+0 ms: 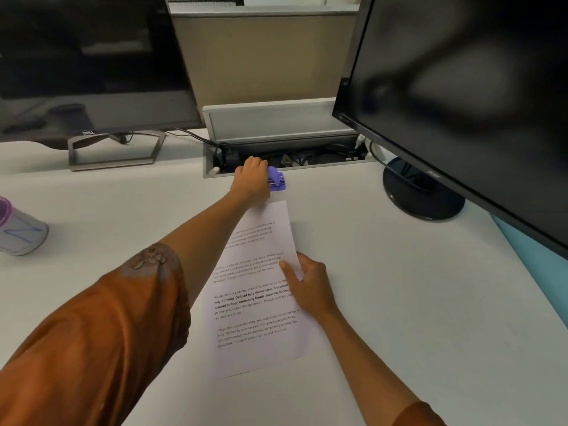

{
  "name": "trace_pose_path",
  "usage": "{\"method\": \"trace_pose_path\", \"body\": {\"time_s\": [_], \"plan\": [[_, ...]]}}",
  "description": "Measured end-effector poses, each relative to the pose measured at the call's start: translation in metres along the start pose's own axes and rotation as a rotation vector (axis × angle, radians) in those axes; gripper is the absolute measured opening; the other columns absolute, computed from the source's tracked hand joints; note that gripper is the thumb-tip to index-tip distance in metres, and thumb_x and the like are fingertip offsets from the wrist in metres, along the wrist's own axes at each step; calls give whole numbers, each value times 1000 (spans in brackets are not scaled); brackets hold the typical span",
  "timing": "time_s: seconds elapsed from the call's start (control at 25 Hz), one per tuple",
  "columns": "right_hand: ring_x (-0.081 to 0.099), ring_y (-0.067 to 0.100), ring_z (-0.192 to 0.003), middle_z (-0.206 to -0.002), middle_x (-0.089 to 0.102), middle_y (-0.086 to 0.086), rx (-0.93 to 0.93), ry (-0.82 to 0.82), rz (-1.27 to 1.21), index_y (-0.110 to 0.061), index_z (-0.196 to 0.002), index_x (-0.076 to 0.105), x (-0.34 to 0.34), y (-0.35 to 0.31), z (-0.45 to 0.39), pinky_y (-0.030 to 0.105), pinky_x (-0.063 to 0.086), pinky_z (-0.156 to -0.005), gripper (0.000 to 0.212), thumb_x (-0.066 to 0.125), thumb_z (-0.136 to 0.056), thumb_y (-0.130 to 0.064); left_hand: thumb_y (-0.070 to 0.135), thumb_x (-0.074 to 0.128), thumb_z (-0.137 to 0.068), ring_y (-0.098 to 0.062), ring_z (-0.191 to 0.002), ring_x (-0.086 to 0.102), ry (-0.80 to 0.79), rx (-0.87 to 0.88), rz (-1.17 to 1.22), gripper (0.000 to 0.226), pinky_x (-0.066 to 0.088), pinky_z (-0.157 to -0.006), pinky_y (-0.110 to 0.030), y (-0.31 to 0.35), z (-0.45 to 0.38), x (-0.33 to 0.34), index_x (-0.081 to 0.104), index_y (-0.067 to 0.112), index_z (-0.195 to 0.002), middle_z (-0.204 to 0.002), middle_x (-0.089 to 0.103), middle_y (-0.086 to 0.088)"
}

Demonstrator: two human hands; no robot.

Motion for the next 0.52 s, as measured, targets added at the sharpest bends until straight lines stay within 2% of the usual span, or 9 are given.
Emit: {"method": "trace_pose_path", "body": {"time_s": [0.12,0.32,0.44,0.52], "plan": [[69,-5,-101,-111,73,-19,8,-3,-2,-18,-124,68,1,1,0,11,55,-83,32,59,-98,-35,17,72,-86,-30,-129,42,22,-47,-53,56,33,-110,-45,-8,-2,-1,46,12,-135,-136,48,-12],[69,-8,-93,-97,69,-35,24,-15,-6,-21,-121,70,2,1,0,8,54,-74,29,59,-98,-35,19,75,-86,-31,-125,44,-8,-75,-30,57,40,-105,-44,-9,-3,-4,46,8,-133,-134,49,-14],[69,-9,-94,-98,70,-30,15,-11,0,-19,-121,70,1,-1,1,7,53,-74,30,59,-99,-34,11,78,-82,-31,-113,54,-74,-81,145,56,50,-92,-42,-10,2,-2,44,8,-127,-125,55,-17],[69,-7,-94,-103,72,-22,7,-7,1,-18,-121,70,0,-1,1,9,54,-76,29,59,-98,-34,8,78,-81,-31,-104,58,-47,-40,162,52,53,-86,-42,-10,10,-6,44,9,-121,-119,57,-17]]}}
Point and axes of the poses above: each hand's wrist, its own z-axis away from the middle knuckle, its own x-axis out of the palm, y = z × x, the point moved 7 cm from there along -z, towards the middle knuckle
